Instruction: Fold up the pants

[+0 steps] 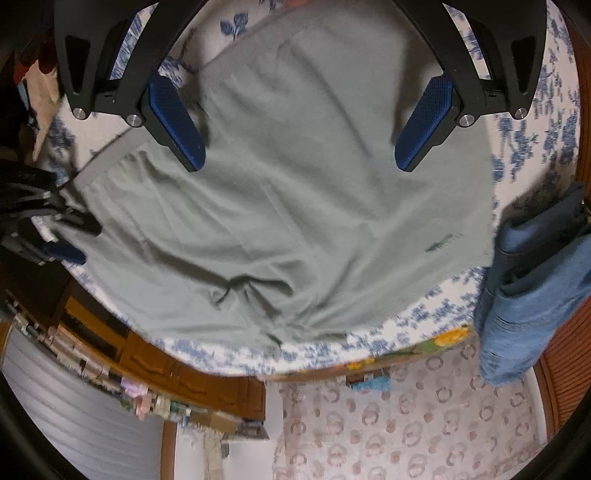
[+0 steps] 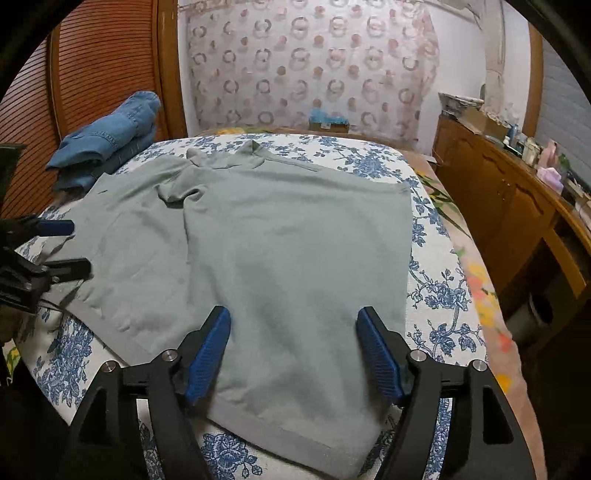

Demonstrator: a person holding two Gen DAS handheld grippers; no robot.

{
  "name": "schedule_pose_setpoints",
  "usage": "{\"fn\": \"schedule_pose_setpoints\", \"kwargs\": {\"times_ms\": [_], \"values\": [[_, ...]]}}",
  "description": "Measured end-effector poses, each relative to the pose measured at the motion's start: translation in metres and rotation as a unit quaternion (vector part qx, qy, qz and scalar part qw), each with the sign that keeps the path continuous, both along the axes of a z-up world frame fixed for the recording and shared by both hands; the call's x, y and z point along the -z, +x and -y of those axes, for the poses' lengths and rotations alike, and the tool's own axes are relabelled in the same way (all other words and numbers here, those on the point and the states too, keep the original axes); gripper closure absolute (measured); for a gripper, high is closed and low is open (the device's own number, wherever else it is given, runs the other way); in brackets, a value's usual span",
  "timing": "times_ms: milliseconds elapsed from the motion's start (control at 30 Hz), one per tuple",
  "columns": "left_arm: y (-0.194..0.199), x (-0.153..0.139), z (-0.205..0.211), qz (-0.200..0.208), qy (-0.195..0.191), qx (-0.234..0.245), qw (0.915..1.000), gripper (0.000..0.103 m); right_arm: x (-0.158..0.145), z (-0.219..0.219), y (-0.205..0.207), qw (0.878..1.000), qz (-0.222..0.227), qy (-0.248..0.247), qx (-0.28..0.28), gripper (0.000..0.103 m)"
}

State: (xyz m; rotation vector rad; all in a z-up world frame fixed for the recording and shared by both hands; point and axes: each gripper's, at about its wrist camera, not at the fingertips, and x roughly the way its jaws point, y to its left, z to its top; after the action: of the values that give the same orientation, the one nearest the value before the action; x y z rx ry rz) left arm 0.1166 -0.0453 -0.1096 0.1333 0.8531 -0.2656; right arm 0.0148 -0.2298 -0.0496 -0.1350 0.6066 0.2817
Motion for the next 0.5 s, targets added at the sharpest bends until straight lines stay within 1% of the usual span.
{"fn": "schedule_pose_setpoints", "kwargs": {"times_ms": [67, 133, 233, 367, 467, 500], "values": [[-0.007, -0.008, -0.007, 0.009, -0.01, 0.0, 0.9999, 0.0, 0.002, -0.004, -0.001, 1.0, 0.006, -0.001, 0.0, 0.025], [-0.018, -0.016, -0.018, 0.019, -0.023, 0.001, 0.9996, 0.0, 0.004, -0.005, -0.004, 1.0, 0.013, 0.002, 0.003, 0.025], [-0.034, -0.021, -0.037, 0.025, -0.034, -0.001, 0.9991, 0.001, 0.006, -0.007, 0.001, 1.0, 0.013, 0.004, 0.004, 0.025], [-0.049, -0.019, -0.061, 0.025, -0.021, -0.017, 0.9993, 0.003, 0.011, -0.01, 0.013, 1.0, 0.017, 0.008, 0.013, 0.025], [-0.055, -0.014, -0.075, 0.02, -0.019, -0.029, 0.9992, 0.004, 0.011, -0.012, 0.015, 1.0, 0.017, 0.008, 0.015, 0.025], [-0.057, -0.011, -0.081, 0.017, -0.02, -0.036, 0.999, 0.007, 0.011, -0.012, 0.016, 1.0, 0.018, 0.008, 0.014, 0.025]]}}
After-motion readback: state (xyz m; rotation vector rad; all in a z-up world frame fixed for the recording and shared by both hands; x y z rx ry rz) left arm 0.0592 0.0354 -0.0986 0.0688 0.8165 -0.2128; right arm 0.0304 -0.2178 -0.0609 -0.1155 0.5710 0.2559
